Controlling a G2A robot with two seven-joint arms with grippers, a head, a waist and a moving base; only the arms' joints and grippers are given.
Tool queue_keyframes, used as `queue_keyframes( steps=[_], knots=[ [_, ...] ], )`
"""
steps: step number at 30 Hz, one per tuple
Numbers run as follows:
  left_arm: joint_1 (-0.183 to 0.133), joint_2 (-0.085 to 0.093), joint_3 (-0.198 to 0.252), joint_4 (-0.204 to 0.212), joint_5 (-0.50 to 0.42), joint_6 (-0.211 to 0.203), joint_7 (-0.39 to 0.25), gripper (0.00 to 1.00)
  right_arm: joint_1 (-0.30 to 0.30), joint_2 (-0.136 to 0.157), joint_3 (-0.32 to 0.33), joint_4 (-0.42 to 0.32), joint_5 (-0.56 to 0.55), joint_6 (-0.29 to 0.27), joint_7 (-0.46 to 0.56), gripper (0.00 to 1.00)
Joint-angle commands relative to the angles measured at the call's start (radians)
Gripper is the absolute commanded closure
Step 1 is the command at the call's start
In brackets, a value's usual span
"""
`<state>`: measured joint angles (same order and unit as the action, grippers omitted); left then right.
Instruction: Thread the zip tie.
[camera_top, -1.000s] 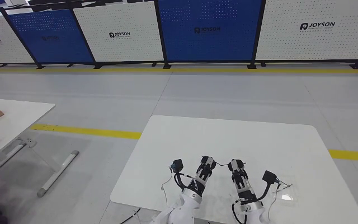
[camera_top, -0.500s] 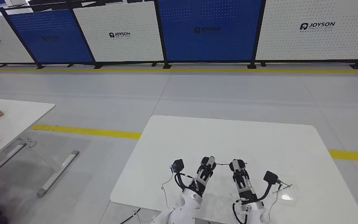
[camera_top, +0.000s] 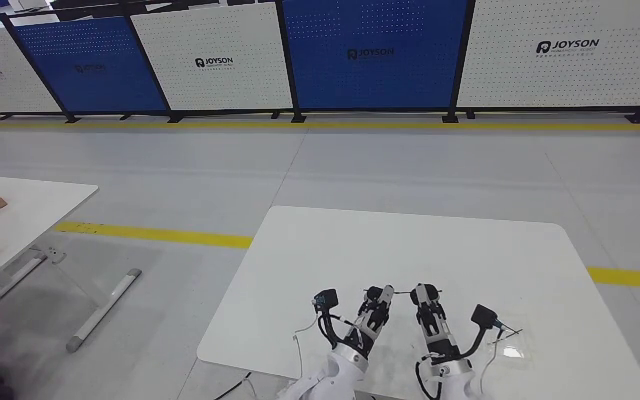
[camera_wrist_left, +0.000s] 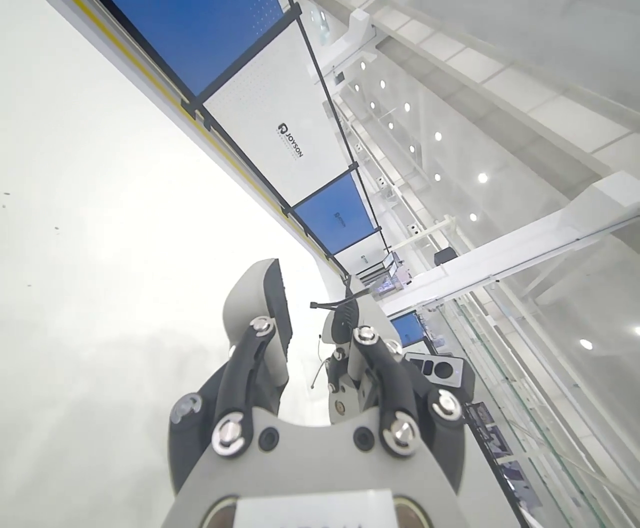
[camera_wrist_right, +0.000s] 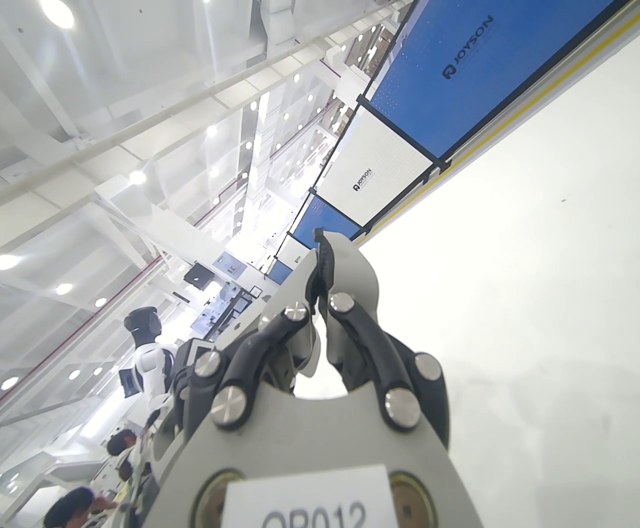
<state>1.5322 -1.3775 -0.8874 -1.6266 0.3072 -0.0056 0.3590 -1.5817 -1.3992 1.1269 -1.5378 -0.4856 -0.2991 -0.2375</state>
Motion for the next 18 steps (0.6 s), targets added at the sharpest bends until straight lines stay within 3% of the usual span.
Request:
queue_keyframes(
  steps=[1, 10, 15, 18],
  knots=[
    [-0.002, -0.001, 0.003, 0.002, 0.005, 0.002, 0.001, 0.77, 0.0, 0.0, 0.0, 0.0, -0.001, 0.0, 0.0, 1.0],
    [-0.007, -0.007, 0.01, 0.009, 0.017, 0.007, 0.004, 0.8, -0.001, -0.001, 0.001, 0.0, -0.006, -0.004, 0.0, 1.0],
    [-0.006, -0.009, 0.008, 0.011, 0.015, 0.002, 0.005, 0.98, -0.005, -0.001, 0.003, -0.007, -0.012, -0.003, 0.002, 1.0],
    [-0.005, -0.01, 0.007, 0.012, 0.015, -0.001, 0.006, 1.0, -0.006, -0.001, 0.004, -0.008, -0.012, -0.004, 0.003, 1.0]
  ],
)
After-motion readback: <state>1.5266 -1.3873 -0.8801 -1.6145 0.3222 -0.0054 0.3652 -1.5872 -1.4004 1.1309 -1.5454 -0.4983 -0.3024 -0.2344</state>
